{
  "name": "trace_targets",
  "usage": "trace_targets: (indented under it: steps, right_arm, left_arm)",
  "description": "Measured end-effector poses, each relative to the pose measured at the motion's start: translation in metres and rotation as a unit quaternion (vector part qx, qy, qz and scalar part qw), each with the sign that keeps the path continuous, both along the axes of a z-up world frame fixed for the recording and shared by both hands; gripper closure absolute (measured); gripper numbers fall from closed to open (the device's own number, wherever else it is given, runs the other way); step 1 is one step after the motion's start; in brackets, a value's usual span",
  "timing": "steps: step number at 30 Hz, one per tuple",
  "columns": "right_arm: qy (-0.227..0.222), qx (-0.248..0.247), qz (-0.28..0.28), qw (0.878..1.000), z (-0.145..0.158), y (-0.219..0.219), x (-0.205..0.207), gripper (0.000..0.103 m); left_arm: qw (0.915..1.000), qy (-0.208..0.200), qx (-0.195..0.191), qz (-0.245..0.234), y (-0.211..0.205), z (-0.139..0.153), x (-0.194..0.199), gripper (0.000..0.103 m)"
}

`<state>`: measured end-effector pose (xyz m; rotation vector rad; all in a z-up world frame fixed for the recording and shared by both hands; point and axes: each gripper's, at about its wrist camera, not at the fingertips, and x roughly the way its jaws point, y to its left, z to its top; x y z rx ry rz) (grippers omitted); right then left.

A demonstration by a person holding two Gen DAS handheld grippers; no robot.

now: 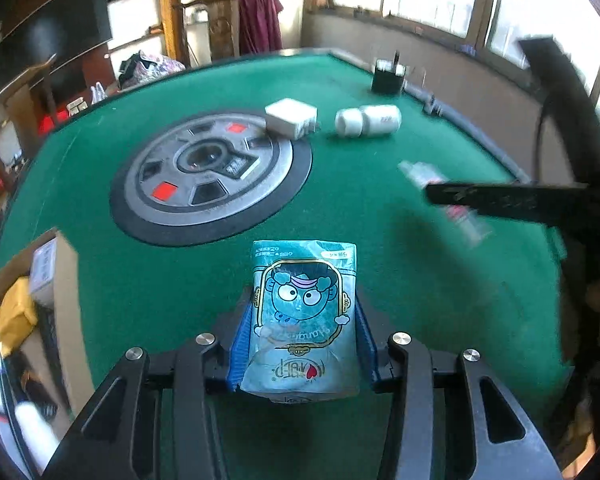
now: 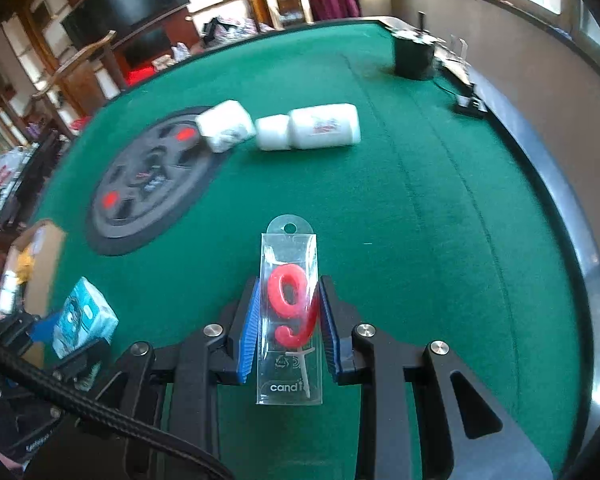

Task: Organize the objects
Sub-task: 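Carry the snack bag and candle into the box and release both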

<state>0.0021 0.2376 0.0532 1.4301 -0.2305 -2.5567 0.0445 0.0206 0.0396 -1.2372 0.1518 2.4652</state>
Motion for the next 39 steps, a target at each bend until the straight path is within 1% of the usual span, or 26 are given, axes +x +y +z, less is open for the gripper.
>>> trace_targets:
  steps: [1,3,5,8,10,13,14,15,17,18,20,21,24,27,29,33,39]
  right_arm:
    - [0.002,-0.006,0.008,1.0,0.005,-0.005,0.002,0.078]
    - [0.008,-0.019,0.024,1.0,0.014,-0.018,0.008,0.078]
    - [0.017,-0.029,0.047,0.998,0.026,-0.037,0.014,0.078]
    - [0.024,-0.044,0.089,0.995,0.042,-0.072,0.023,0.078]
    - [0.023,-0.059,0.125,0.99,0.049,-0.104,0.029,0.078]
    - [0.015,-0.075,0.175,0.982,0.052,-0.153,0.038,0.078]
    - [0.012,-0.076,0.188,0.979,0.051,-0.168,0.041,0.078]
    - [0.007,-0.075,0.206,0.976,0.049,-0.19,0.045,0.078]
    - [-0.002,-0.074,0.228,0.971,0.043,-0.218,0.048,0.078]
    - [-0.008,-0.072,0.242,0.967,0.039,-0.238,0.05,0.077]
    - [-0.017,-0.067,0.258,0.964,0.032,-0.263,0.054,0.078]
    - [-0.022,-0.062,0.268,0.961,0.027,-0.279,0.056,0.078]
    - [-0.032,-0.047,0.277,0.959,0.014,-0.307,0.056,0.077]
    - [-0.037,-0.034,0.272,0.961,0.004,-0.325,0.049,0.077]
    - [-0.039,-0.025,0.266,0.963,-0.002,-0.333,0.043,0.078]
    - [-0.035,-0.005,0.251,0.967,-0.009,-0.344,0.036,0.078]
    - [-0.033,0.019,0.237,0.971,-0.013,-0.352,0.026,0.078]
  left_arm:
    - [0.9998,0.006,0.019,0.006,-0.009,0.009,0.008,0.064]
    - [0.9988,0.02,0.041,0.02,-0.023,0.025,0.021,0.064]
    - [0.9964,0.034,0.067,0.038,-0.047,0.042,0.036,0.064]
    - [0.9924,0.052,0.079,0.079,-0.09,0.062,0.058,0.064]
    - [0.9893,0.057,0.071,0.114,-0.118,0.068,0.068,0.064]
    - [0.9808,0.06,0.032,0.183,-0.162,0.065,0.08,0.064]
    - [0.976,0.052,0.023,0.21,-0.18,0.06,0.082,0.064]
    - [0.973,0.047,0.018,0.225,-0.19,0.056,0.083,0.064]
    - [0.9652,0.031,0.009,0.26,-0.211,0.041,0.084,0.064]
    - [0.9614,0.022,0.006,0.274,-0.219,0.033,0.083,0.063]
    - [0.9561,0.01,-0.004,0.293,-0.231,0.018,0.083,0.063]
    - [0.9541,0.003,-0.004,0.299,-0.235,0.011,0.081,0.063]
    - [0.9517,-0.01,0.0,0.307,-0.241,-0.004,0.087,0.063]
    - [0.9514,-0.02,0.006,0.307,-0.241,-0.016,0.083,0.063]
    - [0.9508,-0.012,-0.004,0.31,-0.239,-0.018,0.08,0.063]
    - [0.9494,-0.005,-0.006,0.314,-0.24,-0.021,0.079,0.062]
    - [0.9463,0.002,-0.008,0.323,-0.247,-0.02,0.08,0.06]
